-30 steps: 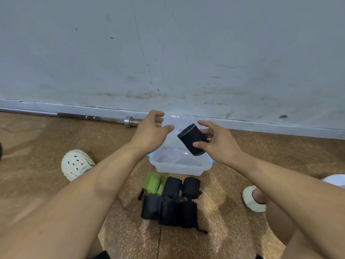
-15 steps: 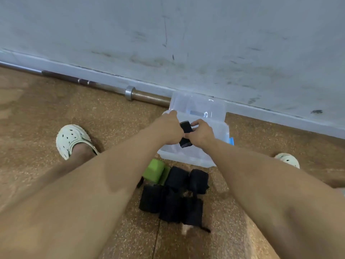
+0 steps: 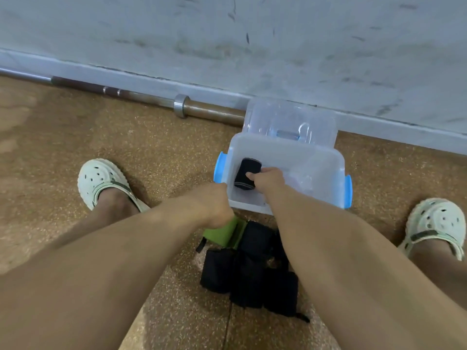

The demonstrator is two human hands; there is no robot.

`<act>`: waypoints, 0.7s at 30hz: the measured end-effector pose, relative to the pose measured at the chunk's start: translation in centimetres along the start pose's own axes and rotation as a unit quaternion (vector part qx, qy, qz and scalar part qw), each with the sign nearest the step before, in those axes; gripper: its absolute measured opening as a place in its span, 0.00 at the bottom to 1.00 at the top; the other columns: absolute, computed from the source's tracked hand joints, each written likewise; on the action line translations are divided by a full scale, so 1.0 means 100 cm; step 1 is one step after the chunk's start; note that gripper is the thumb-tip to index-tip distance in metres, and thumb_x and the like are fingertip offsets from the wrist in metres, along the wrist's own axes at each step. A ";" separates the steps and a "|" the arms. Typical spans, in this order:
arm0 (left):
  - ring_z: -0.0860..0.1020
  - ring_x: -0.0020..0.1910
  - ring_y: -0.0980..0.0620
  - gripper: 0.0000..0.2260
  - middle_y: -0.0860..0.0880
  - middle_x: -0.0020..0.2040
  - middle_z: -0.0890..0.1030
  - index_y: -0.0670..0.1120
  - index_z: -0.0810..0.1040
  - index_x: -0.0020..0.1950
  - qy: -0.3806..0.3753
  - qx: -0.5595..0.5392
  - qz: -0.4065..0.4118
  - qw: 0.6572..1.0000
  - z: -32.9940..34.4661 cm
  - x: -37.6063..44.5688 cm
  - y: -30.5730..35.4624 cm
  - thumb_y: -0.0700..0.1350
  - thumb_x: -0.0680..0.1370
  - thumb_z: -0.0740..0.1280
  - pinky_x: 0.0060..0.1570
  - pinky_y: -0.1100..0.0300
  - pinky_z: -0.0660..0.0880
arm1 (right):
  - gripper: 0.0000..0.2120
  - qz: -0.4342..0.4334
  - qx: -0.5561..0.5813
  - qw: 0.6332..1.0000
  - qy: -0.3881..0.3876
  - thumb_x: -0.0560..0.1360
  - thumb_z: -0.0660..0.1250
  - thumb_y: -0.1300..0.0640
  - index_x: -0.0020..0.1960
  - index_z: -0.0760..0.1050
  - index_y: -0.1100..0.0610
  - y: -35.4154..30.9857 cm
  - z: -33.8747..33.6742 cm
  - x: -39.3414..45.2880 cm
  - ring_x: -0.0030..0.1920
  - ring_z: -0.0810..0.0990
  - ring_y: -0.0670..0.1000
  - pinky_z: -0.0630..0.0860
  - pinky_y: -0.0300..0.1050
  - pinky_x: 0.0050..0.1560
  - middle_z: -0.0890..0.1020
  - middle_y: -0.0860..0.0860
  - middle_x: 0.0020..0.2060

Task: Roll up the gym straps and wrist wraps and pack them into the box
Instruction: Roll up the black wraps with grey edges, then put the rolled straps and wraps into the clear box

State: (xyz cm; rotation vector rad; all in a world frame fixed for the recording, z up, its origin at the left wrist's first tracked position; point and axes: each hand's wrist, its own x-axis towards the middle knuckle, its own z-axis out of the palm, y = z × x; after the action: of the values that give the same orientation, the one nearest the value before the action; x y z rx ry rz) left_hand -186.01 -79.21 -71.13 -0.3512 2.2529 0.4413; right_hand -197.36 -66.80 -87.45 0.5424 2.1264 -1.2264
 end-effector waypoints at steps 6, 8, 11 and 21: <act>0.73 0.67 0.46 0.25 0.46 0.72 0.71 0.45 0.65 0.77 -0.034 0.000 0.005 0.999 0.005 0.002 0.000 0.49 0.82 0.65 0.61 0.55 0.72 | 0.16 0.007 0.048 0.999 -0.011 0.79 0.73 0.59 0.66 0.79 0.61 0.002 0.005 0.016 0.53 0.76 0.54 0.73 0.46 0.55 0.80 0.54 0.54; 0.72 0.69 0.45 0.24 0.45 0.73 0.70 0.45 0.66 0.77 -0.035 -0.003 0.009 0.999 0.004 -0.001 0.001 0.48 0.82 0.65 0.63 0.54 0.72 | 0.17 0.019 0.049 0.998 -0.026 0.79 0.73 0.58 0.66 0.79 0.60 0.001 0.007 0.019 0.55 0.77 0.55 0.75 0.47 0.58 0.82 0.56 0.59; 0.74 0.68 0.45 0.24 0.46 0.73 0.71 0.46 0.66 0.76 -0.026 -0.001 0.023 0.999 0.003 -0.006 0.009 0.49 0.82 0.66 0.64 0.54 0.73 | 0.21 0.039 0.053 0.997 -0.041 0.77 0.74 0.57 0.68 0.76 0.62 -0.003 0.005 0.016 0.62 0.78 0.59 0.77 0.55 0.67 0.80 0.56 0.64; 0.76 0.57 0.47 0.22 0.48 0.65 0.76 0.49 0.68 0.74 0.018 0.003 0.111 0.994 -0.002 -0.045 0.036 0.50 0.81 0.66 0.50 0.57 0.72 | 0.20 -0.120 -0.035 0.992 0.019 0.78 0.71 0.60 0.69 0.76 0.56 -0.032 -0.057 -0.042 0.47 0.81 0.48 0.78 0.44 0.55 0.80 0.55 0.59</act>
State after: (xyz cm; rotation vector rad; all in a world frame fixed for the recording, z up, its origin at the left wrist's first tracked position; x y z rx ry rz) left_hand -184.66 -75.54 -66.84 -0.1059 2.3386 0.5459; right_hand -198.05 -63.55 -80.44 0.2855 2.3097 -1.2713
